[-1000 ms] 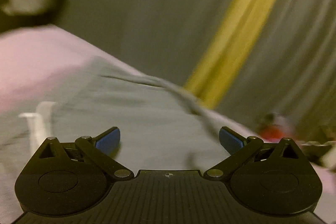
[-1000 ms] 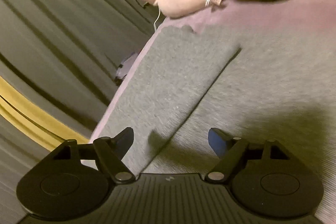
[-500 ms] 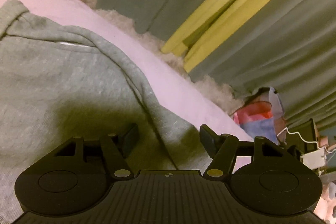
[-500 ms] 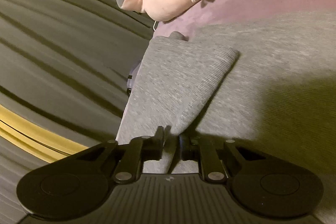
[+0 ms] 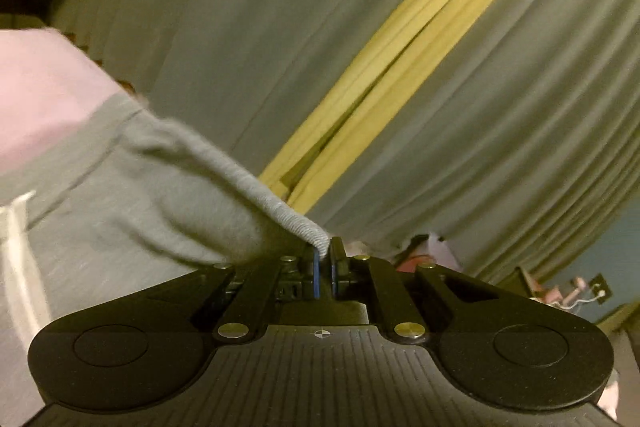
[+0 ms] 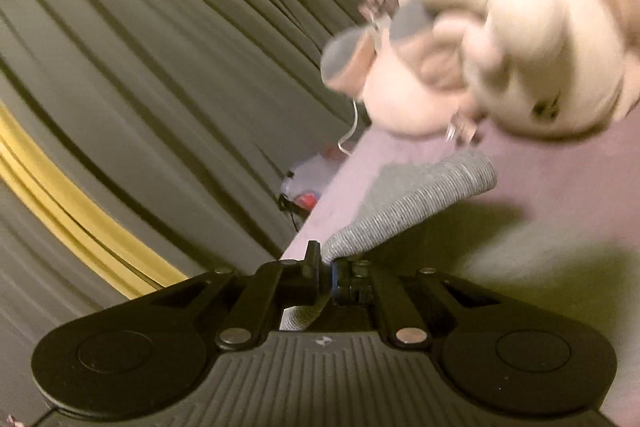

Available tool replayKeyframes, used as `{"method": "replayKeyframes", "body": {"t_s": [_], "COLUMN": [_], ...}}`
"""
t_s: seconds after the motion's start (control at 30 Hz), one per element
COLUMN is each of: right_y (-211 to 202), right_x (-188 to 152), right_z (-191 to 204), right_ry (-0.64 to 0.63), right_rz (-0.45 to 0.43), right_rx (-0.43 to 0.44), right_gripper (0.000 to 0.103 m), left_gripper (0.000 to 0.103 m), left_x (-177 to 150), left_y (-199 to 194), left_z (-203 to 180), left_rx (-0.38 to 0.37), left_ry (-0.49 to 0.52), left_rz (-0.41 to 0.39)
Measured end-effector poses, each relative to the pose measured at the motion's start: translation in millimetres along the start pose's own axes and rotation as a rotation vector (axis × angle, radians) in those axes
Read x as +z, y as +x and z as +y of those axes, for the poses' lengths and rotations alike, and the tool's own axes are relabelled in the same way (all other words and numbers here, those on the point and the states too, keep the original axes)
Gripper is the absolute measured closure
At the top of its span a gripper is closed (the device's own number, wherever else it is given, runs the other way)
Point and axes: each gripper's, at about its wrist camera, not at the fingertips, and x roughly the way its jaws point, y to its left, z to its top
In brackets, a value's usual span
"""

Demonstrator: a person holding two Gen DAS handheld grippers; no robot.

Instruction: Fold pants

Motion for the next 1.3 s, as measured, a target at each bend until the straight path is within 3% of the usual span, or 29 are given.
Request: {"method": "replayKeyframes", "body": {"t_s": [0.07,0.17,0.33,0.4,0.47,0.53,0.67,0.7,0.73,0.9,0.97,1.0,1.03,1.07,1.13,1.2,1.3], "right_y": [-27,-52,-50,-46,-45,-47,-42,-42,-44,-37,-34,-33,-32,-31,-30,-33,-56], "right_x": [3,-2,-22,-29,-34,-39,-42,-43,-44,-47,-47,-47,-46,-44,-39,-33,-21], "right_z": [-8,-23,-55,-64,-74,-83,-96,-99,-101,-112,-109,-106,-104,-101,-94,-86,-81], "right_ry": [-0.012,-0.038,-0.026,-0.014,0.028,0.057,0.099,0.116,0.136,0.187,0.166,0.151,0.136,0.125,0.099,0.053,0.048], "right_rz": [-0.008,0.003,0.075,0.094,0.106,0.122,0.144,0.14,0.136,0.129,0.123,0.118,0.116,0.116,0.122,0.115,0.04], "right_rx": [0.005,-0.032,-0.17,-0.207,-0.232,-0.236,-0.231,-0.226,-0.221,-0.22,-0.231,-0.233,-0.24,-0.253,-0.278,-0.297,-0.191], "right_gripper": [0.098,0.098,0.098,0.098,0.098,0.096,0.093,0.089,0.083,0.08,0.08,0.08,0.083,0.085,0.095,0.097,0.098], "left_gripper": [0.096,0.096,0.096,0.094,0.089,0.067,0.043,0.029,0.027,0.022,0.023,0.036,0.073,0.091,0.092,0.093,0.093], "left_x": [-32,-80,-128,-135,-131,-118,-74,-64,-56,-31,-20,-16,-14,-10,-4,-4,1], "left_y": [-47,-84,-83,-84,-83,-83,-70,-65,-60,-18,-2,6,12,17,13,-14,-56], "left_z": [13,33,51,45,41,44,64,70,74,74,77,79,80,84,93,90,101], "left_rx": [0.017,0.093,0.226,0.252,0.283,0.322,0.403,0.409,0.429,0.492,0.528,0.527,0.518,0.503,0.473,0.403,0.323], "left_ry": [-0.056,-0.118,-0.141,-0.058,-0.017,-0.035,-0.029,-0.028,-0.03,0.05,0.089,0.11,0.128,0.127,0.072,0.035,-0.002], "left_rz": [-0.016,0.0,0.097,0.106,0.102,0.049,-0.044,-0.048,-0.046,-0.02,-0.007,0.002,0.02,0.054,0.073,0.0,-0.094]}}
